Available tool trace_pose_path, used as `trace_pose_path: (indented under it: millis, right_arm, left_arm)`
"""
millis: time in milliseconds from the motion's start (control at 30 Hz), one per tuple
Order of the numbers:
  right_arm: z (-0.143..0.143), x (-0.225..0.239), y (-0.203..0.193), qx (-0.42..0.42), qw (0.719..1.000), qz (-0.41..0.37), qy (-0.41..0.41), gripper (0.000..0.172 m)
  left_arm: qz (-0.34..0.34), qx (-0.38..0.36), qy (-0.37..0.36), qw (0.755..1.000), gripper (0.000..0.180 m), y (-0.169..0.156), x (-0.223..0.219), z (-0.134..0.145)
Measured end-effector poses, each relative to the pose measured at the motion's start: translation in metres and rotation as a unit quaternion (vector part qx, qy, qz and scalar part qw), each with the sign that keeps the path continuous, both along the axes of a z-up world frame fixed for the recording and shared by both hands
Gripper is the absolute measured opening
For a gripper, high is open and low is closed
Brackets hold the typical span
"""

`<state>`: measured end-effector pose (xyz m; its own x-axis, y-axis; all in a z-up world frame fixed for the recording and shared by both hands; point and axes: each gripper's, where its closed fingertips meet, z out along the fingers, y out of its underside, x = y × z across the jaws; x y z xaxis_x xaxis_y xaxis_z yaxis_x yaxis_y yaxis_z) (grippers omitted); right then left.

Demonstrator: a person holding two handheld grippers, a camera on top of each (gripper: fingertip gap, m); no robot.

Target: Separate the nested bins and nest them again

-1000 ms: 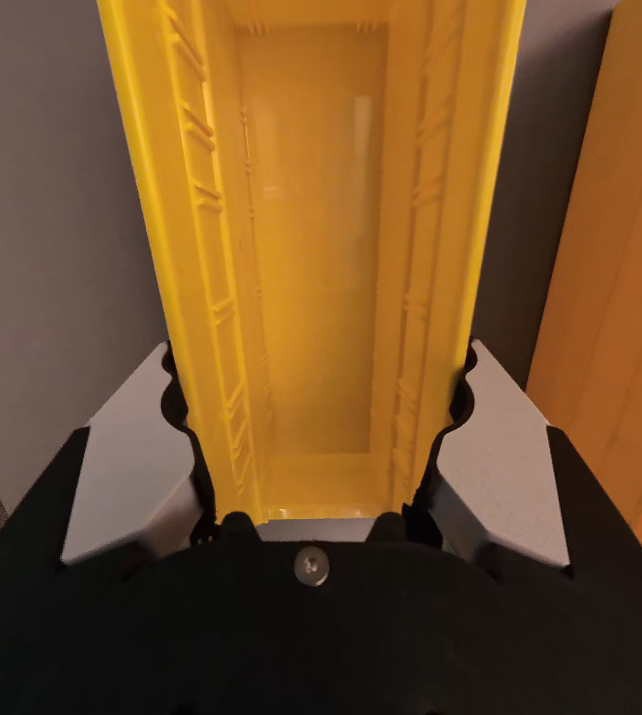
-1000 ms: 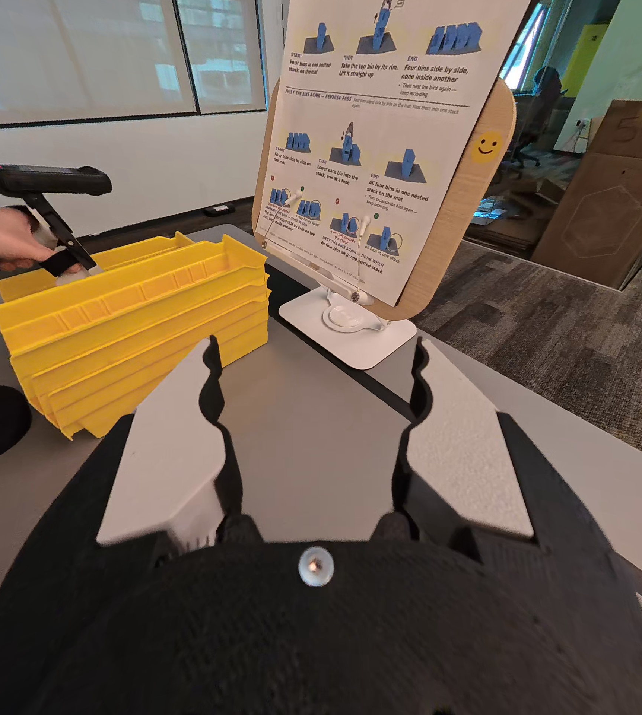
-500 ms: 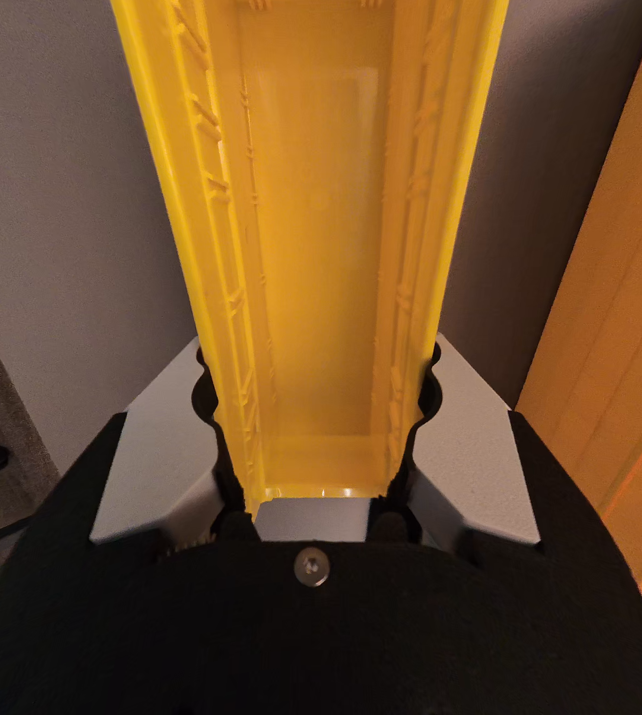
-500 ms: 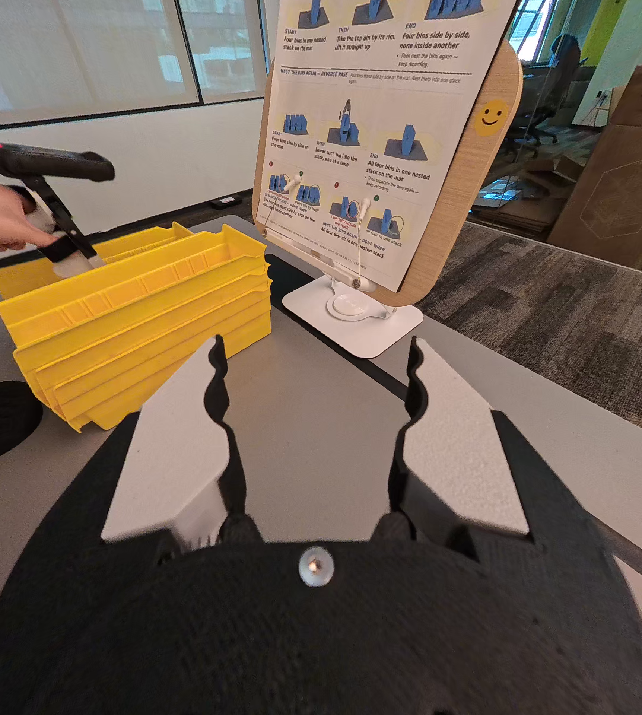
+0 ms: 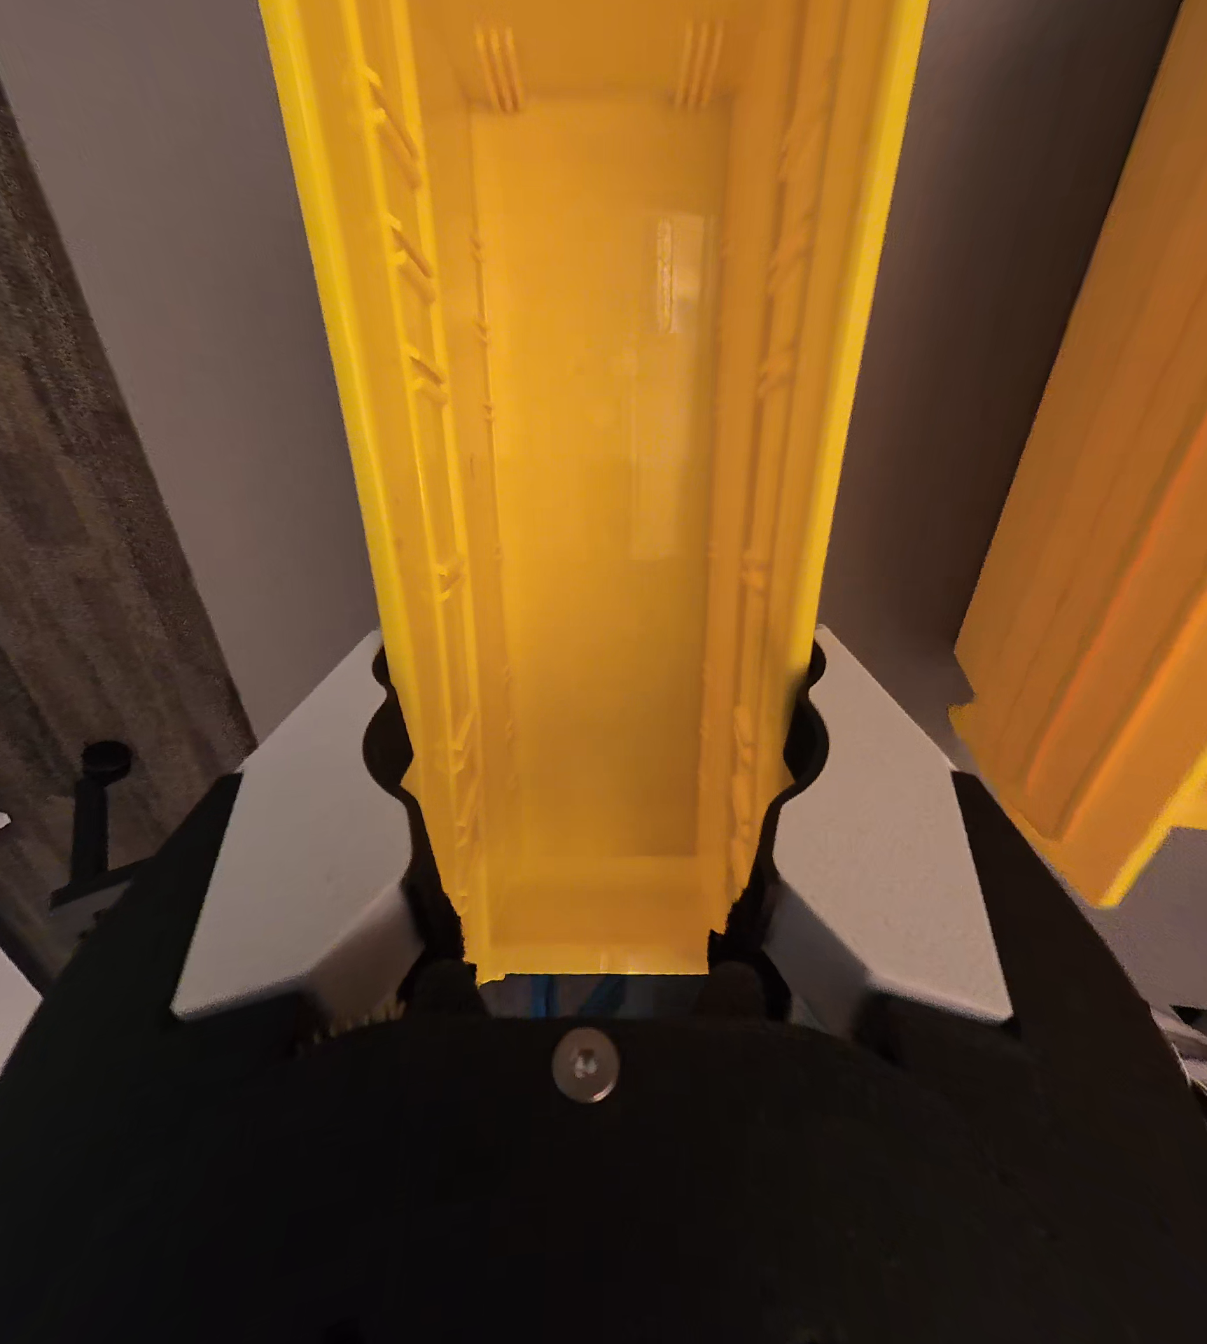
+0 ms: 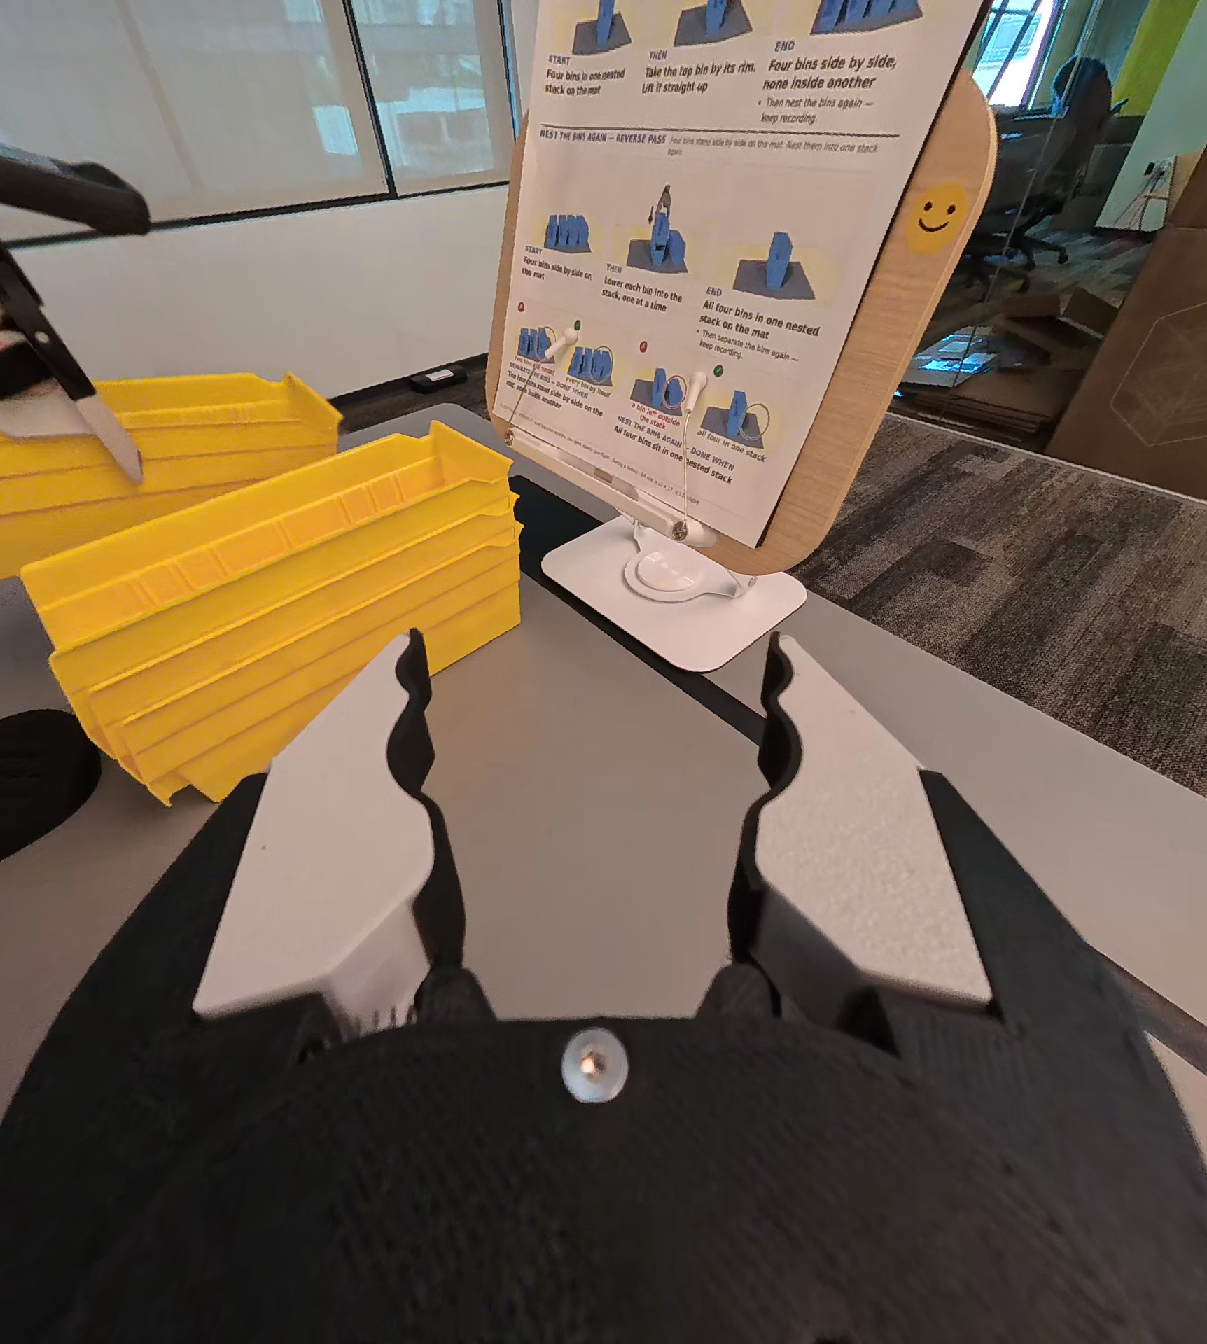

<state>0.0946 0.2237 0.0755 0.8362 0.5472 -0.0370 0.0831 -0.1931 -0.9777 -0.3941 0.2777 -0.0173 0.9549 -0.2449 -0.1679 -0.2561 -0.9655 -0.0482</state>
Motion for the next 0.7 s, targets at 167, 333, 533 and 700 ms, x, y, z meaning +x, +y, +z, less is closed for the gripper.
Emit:
trace_pose_path:
  millis: [167, 333, 533, 700]
  right_arm:
    - [-0.003, 0.000, 0.001, -0.007, 1.000, 0.001, -0.001, 0.092]
    - [-0.012, 0.000, 0.004, -0.021, 1.000, -0.002, -0.010, 0.092]
    - [-0.027, 0.000, 0.010, -0.042, 0.999, -0.005, -0.022, 0.092]
    - [-0.034, 0.001, 0.012, -0.053, 0.998, -0.002, -0.020, 0.091]
  left_arm:
    - [0.003, 0.022, 0.005, 1.000, 0.107, -0.005, 0.012, 0.049]
    - [0.009, 0.038, -0.031, 0.999, 0.108, -0.006, 0.054, 0.088]
    - [0.007, 0.054, -0.118, 0.992, 0.109, -0.008, 0.128, 0.117]
    - [-0.003, 0.033, -0.149, 0.988, 0.110, -0.015, 0.174, 0.113]
